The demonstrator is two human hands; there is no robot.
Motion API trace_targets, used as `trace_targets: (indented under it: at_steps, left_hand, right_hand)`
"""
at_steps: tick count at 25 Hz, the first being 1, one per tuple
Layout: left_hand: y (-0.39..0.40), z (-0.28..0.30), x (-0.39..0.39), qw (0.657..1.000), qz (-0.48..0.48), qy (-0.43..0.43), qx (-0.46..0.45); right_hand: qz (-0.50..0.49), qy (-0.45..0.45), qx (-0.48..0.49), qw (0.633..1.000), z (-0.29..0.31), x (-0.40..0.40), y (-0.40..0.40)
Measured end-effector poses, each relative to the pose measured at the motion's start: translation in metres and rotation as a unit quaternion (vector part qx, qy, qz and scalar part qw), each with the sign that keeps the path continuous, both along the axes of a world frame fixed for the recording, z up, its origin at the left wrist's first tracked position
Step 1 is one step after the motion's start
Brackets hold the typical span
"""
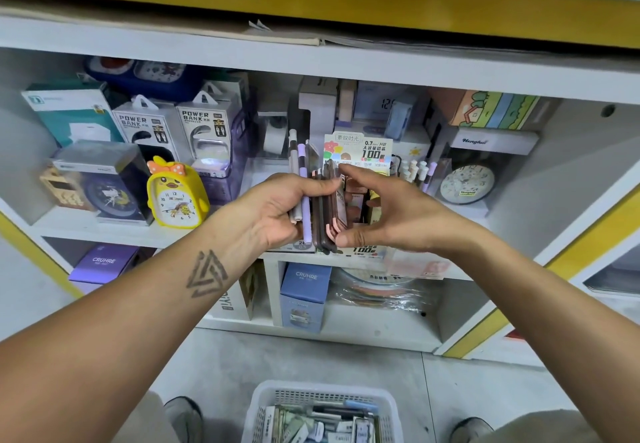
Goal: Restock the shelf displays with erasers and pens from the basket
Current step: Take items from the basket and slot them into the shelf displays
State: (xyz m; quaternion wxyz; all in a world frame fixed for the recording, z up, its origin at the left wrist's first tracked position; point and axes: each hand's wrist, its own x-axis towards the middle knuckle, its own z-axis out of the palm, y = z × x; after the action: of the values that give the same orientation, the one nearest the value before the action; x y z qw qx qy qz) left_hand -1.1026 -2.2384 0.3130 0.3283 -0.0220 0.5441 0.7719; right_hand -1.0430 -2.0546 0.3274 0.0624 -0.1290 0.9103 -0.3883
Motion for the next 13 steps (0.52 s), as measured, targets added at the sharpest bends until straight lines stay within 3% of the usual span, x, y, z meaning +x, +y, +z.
trace_targets:
  at_steps: [4, 9, 13]
  left_hand:
    - [-0.003, -0.002, -0.002, 1.0, 0.0, -0.008, 0.017]
    - [-0.007, -0.002, -0.003, 0.999, 0.018, -0.013, 0.023]
    - [-0.013, 0.002, -0.008, 0.999, 0.028, -0.013, 0.012]
  right_hand:
    - [0.023, 0.013, 0.006, 1.0, 0.001, 0.001, 0.001]
    - [0.067, 0.158, 0.116, 0.978, 0.006, 0.011, -0.005]
    - [-0.023, 0.269, 0.04, 0.962, 0.011, 0.007, 0.0]
